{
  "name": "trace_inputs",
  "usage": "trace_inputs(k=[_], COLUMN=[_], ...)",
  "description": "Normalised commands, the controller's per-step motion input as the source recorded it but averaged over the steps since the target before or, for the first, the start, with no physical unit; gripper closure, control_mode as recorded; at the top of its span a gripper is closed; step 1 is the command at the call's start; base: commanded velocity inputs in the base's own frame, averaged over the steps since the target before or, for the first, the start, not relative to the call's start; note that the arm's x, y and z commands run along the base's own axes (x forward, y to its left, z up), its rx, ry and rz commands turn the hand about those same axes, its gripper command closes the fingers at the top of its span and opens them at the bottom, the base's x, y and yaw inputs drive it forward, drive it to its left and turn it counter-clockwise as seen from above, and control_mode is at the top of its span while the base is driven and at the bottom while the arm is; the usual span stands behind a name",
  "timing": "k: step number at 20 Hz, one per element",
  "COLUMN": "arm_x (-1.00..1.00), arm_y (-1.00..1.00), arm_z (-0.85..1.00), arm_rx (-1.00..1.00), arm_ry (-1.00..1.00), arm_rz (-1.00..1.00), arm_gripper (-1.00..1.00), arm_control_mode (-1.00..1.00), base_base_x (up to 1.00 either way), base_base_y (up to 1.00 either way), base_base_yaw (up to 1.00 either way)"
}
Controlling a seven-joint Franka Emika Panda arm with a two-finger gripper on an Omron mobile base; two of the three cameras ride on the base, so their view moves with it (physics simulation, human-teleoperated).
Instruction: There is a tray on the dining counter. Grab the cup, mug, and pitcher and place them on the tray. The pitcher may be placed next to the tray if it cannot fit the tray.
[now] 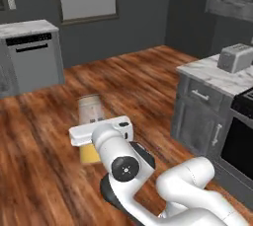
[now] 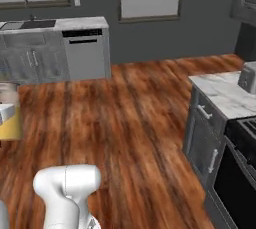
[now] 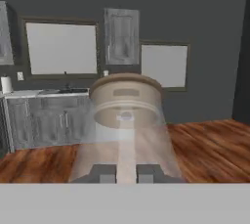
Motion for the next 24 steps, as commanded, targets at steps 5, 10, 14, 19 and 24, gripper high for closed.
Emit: trace_inputs(k=[5, 10, 14, 19, 24], arm_x=[0.0, 0.0, 0.0, 0.0, 0.0], arm_y=[0.0, 0.0, 0.0, 0.0, 0.0], arm_z=[0.0, 0.0, 0.0, 0.0, 0.0], arm_rx=[0.0, 0.0, 0.0, 0.0, 0.0], arm_ry=[0.0, 0.0, 0.0, 0.0, 0.0], arm_rz=[0.0, 0.0, 0.0, 0.0, 0.0], arm_gripper=[1.0, 1.0, 1.0, 1.0, 1.0], arm_control_mode=[1.0, 1.0, 1.0, 1.0, 1.0], base_base_x=[-0.21, -0.01, 0.0, 0.07, 0.0], base_base_y=[0.55, 0.67, 0.94, 1.0, 1.0], base_base_yaw=[0.72, 0.52, 0.22, 0.01, -0.01])
